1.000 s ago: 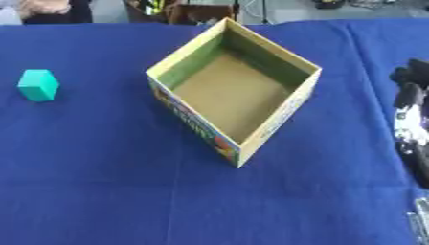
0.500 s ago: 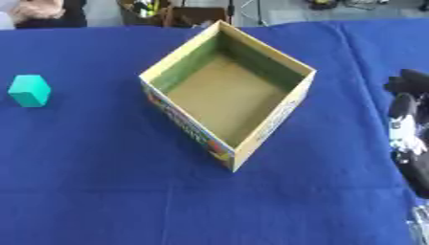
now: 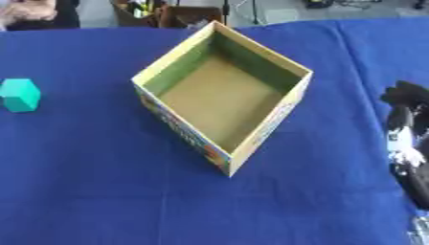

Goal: Pick up objects on the table and place them in the box.

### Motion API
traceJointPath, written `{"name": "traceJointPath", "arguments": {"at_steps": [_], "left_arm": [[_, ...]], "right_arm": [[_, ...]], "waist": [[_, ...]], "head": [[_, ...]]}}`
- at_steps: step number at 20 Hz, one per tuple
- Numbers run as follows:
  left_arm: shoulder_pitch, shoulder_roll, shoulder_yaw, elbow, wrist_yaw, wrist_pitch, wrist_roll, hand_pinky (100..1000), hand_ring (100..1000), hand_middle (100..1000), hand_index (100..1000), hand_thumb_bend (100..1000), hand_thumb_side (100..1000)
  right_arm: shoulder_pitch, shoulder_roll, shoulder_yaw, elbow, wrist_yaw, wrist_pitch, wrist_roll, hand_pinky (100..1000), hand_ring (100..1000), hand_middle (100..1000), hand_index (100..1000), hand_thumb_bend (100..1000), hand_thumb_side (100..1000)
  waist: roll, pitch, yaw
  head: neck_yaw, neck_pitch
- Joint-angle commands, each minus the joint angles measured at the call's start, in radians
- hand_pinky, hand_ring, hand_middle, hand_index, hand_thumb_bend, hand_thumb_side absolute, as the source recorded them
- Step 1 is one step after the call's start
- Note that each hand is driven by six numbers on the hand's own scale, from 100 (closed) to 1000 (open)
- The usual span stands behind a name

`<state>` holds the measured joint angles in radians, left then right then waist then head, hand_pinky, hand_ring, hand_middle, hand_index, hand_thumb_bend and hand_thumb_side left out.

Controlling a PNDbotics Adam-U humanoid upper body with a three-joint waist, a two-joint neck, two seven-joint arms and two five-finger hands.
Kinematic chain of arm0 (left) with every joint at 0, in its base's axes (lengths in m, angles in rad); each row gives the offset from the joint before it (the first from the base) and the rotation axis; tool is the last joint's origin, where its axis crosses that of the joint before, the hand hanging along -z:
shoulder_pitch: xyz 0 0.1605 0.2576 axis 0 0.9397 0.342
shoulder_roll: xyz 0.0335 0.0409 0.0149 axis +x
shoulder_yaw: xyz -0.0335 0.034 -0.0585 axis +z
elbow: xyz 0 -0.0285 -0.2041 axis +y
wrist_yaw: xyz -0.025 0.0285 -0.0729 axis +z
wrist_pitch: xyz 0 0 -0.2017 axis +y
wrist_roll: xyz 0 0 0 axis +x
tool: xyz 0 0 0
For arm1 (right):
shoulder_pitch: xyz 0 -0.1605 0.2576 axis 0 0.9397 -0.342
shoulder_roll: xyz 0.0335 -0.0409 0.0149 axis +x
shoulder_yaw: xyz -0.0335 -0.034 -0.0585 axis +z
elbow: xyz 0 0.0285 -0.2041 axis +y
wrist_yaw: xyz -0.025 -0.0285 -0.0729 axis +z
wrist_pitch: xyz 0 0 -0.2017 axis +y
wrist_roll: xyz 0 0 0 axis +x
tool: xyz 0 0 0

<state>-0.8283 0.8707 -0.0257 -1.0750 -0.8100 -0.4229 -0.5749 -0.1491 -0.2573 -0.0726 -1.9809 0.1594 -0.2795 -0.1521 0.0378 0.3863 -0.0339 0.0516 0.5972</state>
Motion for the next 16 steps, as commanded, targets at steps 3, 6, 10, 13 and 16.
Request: {"name": "traceJointPath", "arguments": {"at_steps": [3, 6, 10, 13, 16], "left_arm": [[-0.048, 0.008, 0.019, 0.095, -0.055, -0.044, 0.040, 843, 899, 971, 1000, 606, 705], [-0.062, -0.002, 0.019, 0.130, -0.096, -0.052, 0.056, 844, 902, 978, 1000, 590, 692], [-0.069, -0.008, 0.022, 0.154, -0.141, -0.065, 0.068, 852, 910, 992, 1000, 586, 680], [-0.076, -0.010, 0.027, 0.161, -0.155, -0.078, 0.079, 853, 908, 995, 1000, 591, 677], [-0.079, -0.011, 0.027, 0.160, -0.153, -0.094, 0.086, 850, 900, 985, 1000, 588, 671]], "right_arm": [[-0.009, 0.000, 0.003, -0.019, 0.017, -0.003, 0.005, 856, 829, 639, 824, 101, 608], [-0.011, 0.003, 0.005, -0.019, 0.019, -0.002, 0.006, 856, 829, 638, 823, 104, 609], [-0.012, 0.007, 0.005, -0.019, 0.025, -0.002, 0.004, 857, 829, 637, 821, 108, 611], [-0.014, 0.012, 0.008, -0.019, 0.031, 0.001, 0.008, 857, 829, 636, 819, 113, 613], [-0.016, 0.017, 0.009, -0.019, 0.039, 0.008, 0.008, 857, 829, 633, 817, 118, 615]], "waist": [[0.001, -0.010, -0.005], [-0.001, -0.003, -0.010], [-0.002, 0.006, -0.015], [-0.002, 0.015, -0.017], [-0.002, 0.023, -0.019]], "head": [[0.043, -0.019], [0.052, -0.025], [0.054, -0.036], [0.054, -0.047], [0.055, -0.055]]}}
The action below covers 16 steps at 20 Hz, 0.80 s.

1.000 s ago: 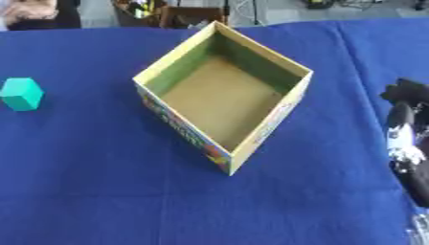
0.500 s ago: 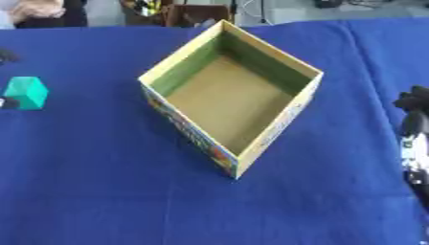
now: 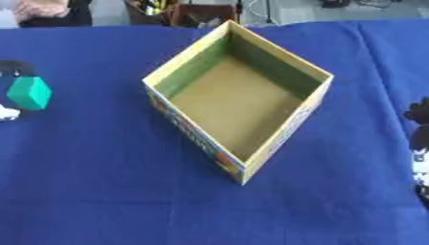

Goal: Pick up objects on the table and place them in the box.

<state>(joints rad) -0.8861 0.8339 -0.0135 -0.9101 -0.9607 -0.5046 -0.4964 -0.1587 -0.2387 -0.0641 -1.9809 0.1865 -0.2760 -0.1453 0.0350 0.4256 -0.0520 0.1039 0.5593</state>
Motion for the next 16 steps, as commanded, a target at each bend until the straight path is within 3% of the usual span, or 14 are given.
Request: {"name": "traceJointPath", "arguments": {"at_steps": [1, 12, 15, 16], "left_arm": [[-0.021, 0.025, 0.015, -0.005, -0.002, -0.016, 0.007, 847, 896, 977, 1000, 584, 669], [-0.024, 0.019, 0.019, -0.002, -0.005, -0.011, 0.067, 722, 788, 767, 969, 373, 628], [-0.022, 0.018, 0.018, 0.004, -0.009, -0.009, 0.083, 662, 735, 713, 932, 281, 608], [-0.022, 0.017, 0.018, 0.005, -0.010, -0.008, 0.087, 620, 664, 686, 920, 246, 605]], "right_arm": [[-0.007, 0.000, 0.001, -0.019, 0.015, 0.006, 0.001, 857, 829, 632, 816, 118, 615], [-0.009, 0.010, 0.005, -0.019, 0.027, 0.013, 0.005, 859, 829, 627, 814, 122, 617], [-0.009, 0.012, 0.006, -0.019, 0.029, 0.013, 0.005, 859, 829, 626, 814, 122, 617], [-0.009, 0.012, 0.006, -0.019, 0.029, 0.013, 0.006, 859, 829, 625, 814, 121, 616]], "waist": [[0.001, -0.014, -0.003], [0.002, 0.002, -0.008], [0.003, 0.005, -0.010], [0.003, 0.005, -0.010]], "head": [[0.004, -0.020], [0.005, -0.031], [0.004, -0.032], [0.004, -0.031]]}}
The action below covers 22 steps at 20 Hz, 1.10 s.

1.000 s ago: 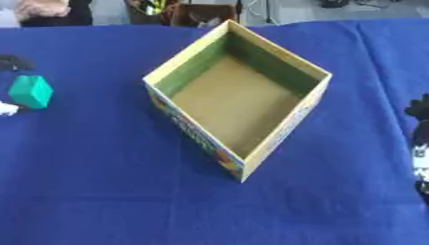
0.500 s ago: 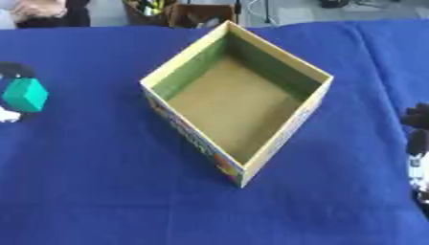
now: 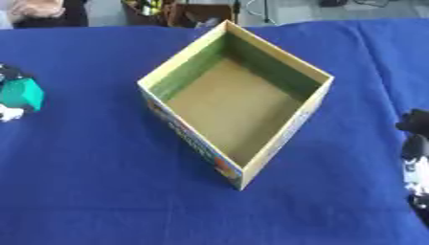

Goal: Pick up objects on the table and place them in the box.

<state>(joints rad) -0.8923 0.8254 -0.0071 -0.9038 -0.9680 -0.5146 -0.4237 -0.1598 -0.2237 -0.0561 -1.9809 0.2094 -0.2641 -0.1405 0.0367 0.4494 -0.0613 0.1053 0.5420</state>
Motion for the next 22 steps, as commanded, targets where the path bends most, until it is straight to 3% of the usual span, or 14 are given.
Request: {"name": "traceJointPath", "arguments": {"at_steps": [1, 6, 8, 22], "left_arm": [[-0.018, 0.025, 0.012, -0.001, -0.001, 0.003, 0.018, 587, 607, 667, 912, 214, 599], [-0.020, 0.026, 0.013, 0.002, 0.021, 0.006, 0.029, 512, 462, 678, 909, 100, 562], [-0.020, 0.027, 0.014, 0.005, 0.036, 0.010, 0.033, 500, 429, 668, 895, 100, 552], [-0.019, 0.040, 0.003, -0.025, 0.089, 0.039, 0.123, 405, 360, 554, 775, 100, 510]], "right_arm": [[-0.009, -0.003, -0.002, -0.019, 0.007, 0.002, 0.001, 860, 829, 625, 814, 122, 617], [-0.007, -0.003, -0.003, -0.019, 0.011, 0.005, 0.001, 861, 829, 625, 814, 122, 617], [-0.007, -0.003, -0.003, -0.019, 0.011, 0.006, 0.001, 862, 830, 625, 814, 121, 616], [0.001, -0.009, -0.009, -0.019, 0.005, 0.021, -0.011, 863, 829, 622, 813, 111, 612]], "waist": [[0.002, -0.018, 0.000], [0.003, -0.018, 0.002], [0.004, -0.019, 0.003], [0.012, -0.044, 0.011]], "head": [[0.003, -0.014], [0.000, -0.014], [-0.001, -0.014], [-0.013, 0.001]]}}
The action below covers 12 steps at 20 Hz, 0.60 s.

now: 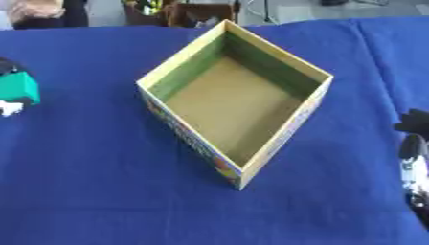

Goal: Pick up objects on the table and place them in the box.

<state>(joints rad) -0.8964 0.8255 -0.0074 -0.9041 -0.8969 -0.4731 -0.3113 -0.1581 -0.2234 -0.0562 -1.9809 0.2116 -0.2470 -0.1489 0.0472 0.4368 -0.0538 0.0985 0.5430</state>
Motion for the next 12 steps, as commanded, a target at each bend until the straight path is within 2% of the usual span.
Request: {"name": "traceJointPath", "arguments": {"at_steps": [1, 12], "left_arm": [[-0.015, 0.042, 0.002, -0.032, 0.024, -0.004, 0.011, 402, 358, 544, 747, 100, 507], [-0.048, 0.035, -0.043, -0.191, 0.115, -0.033, -0.034, 399, 344, 533, 698, 100, 497]], "right_arm": [[0.001, -0.011, -0.010, -0.019, 0.002, 0.005, -0.003, 863, 829, 622, 813, 107, 610], [0.015, -0.037, -0.017, -0.019, -0.029, 0.015, -0.010, 862, 828, 622, 814, 100, 600]], "waist": [[0.002, -0.034, 0.005], [0.017, -0.095, 0.024]], "head": [[-0.009, 0.003], [-0.036, 0.052]]}}
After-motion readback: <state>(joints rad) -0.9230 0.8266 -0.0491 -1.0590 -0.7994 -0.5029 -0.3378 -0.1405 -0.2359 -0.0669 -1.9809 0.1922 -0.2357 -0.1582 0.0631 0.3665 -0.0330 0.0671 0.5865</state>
